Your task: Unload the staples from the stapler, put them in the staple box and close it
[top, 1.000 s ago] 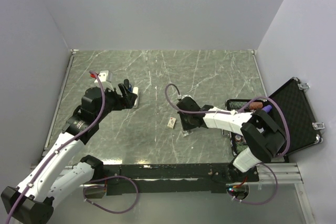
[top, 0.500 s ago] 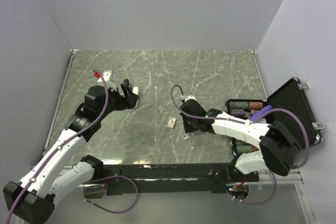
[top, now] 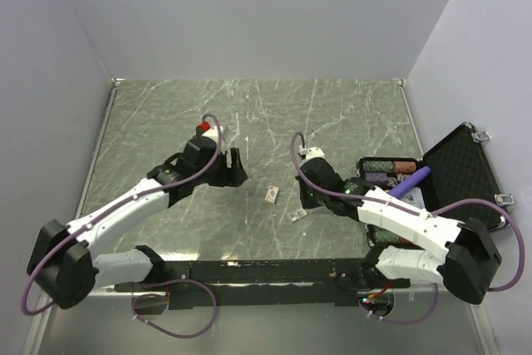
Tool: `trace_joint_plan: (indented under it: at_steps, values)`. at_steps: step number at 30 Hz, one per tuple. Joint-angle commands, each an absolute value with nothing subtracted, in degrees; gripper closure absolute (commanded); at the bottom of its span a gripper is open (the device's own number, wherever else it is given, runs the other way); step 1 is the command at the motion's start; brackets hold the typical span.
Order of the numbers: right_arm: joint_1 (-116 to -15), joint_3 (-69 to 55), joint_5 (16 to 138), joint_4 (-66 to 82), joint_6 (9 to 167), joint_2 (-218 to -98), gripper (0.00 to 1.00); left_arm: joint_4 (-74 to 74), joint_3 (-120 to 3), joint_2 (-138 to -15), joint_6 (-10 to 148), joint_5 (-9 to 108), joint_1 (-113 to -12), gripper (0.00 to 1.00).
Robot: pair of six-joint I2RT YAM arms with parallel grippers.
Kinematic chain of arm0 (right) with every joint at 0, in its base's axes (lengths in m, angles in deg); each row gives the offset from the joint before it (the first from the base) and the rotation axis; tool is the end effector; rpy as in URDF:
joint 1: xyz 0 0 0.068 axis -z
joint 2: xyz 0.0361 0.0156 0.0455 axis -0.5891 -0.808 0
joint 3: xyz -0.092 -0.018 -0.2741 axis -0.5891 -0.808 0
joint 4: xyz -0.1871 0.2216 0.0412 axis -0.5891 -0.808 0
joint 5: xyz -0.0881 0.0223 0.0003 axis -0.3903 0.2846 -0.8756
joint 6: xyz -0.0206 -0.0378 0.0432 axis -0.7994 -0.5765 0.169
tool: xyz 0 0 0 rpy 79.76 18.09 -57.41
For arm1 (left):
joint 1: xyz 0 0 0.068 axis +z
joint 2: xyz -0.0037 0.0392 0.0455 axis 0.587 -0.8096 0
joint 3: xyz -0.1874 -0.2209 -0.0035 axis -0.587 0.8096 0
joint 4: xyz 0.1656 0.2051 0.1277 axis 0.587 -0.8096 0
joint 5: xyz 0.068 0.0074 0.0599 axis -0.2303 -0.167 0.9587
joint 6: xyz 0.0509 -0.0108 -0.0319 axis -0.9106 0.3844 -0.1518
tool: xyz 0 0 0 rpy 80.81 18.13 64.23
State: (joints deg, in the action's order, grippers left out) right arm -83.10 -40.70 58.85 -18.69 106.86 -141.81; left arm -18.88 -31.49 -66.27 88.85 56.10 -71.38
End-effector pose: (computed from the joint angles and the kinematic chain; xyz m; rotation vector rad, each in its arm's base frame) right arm 0.1810 0.1818 0.2237 -0.3691 2.4269 0.3444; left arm 0.2280 -0.1639 0.2572 0.0998 2.3009 -0.6573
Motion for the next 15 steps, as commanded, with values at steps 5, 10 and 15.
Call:
trace_joint_plan:
  at_steps: [5,10,15]
  values:
    - [-83.38,-43.94,58.89,-19.1,107.66,-136.68,0.93,-12.68,-36.57,-76.54,92.01,60.47,-75.23,0.37]
    - [-83.38,-45.08,60.29,-17.88,108.1,-135.62,0.93,-12.06,-40.96,-84.71,92.89,63.19,-75.76,0.66]
    - [-83.47,-45.61,61.0,-17.7,108.37,-134.4,0.93,-12.15,-45.54,-93.94,93.6,63.2,-75.93,0.99]
